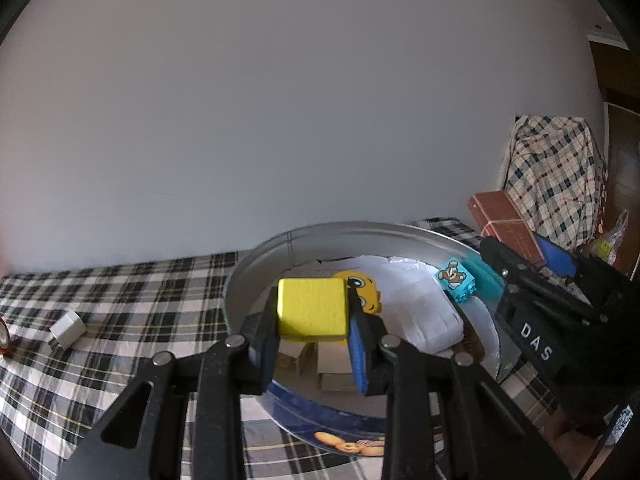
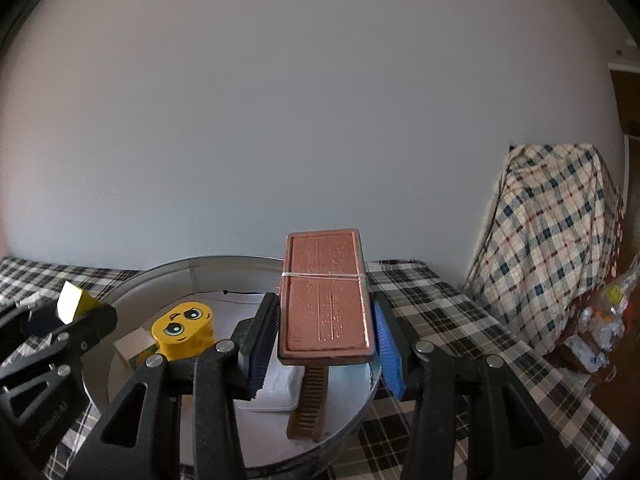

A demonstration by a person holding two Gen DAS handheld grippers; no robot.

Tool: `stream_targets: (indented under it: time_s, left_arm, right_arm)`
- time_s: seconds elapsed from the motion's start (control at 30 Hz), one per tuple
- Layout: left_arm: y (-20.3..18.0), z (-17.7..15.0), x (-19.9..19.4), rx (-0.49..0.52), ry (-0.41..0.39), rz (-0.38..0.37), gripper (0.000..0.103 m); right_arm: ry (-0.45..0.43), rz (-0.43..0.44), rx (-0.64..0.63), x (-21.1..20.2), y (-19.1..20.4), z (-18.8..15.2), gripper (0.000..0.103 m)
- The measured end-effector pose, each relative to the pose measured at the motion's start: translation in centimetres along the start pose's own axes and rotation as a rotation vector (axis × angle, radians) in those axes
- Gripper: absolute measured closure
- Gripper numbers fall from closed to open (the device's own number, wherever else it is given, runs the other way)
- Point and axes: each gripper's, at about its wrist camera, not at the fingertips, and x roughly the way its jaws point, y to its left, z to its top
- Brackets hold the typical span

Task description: Organize rigid objects

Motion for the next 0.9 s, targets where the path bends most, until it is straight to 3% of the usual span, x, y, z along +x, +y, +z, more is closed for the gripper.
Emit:
stream_targets:
  time_s: [0.33, 0.9]
  left_arm:
    - [-1.2, 1.0, 1.4, -0.020, 0.044, -0.020, 0.075]
    - [-2.7, 0.9, 4.8, 0.014, 0.203, 0.011, 0.075]
  right_arm:
    - [0.007, -0.007, 0.015, 1.3, -0.9, 0.5, 0.054]
    - [0.151, 0.080, -0.018, 6.4, -0.7, 0.5, 0.054]
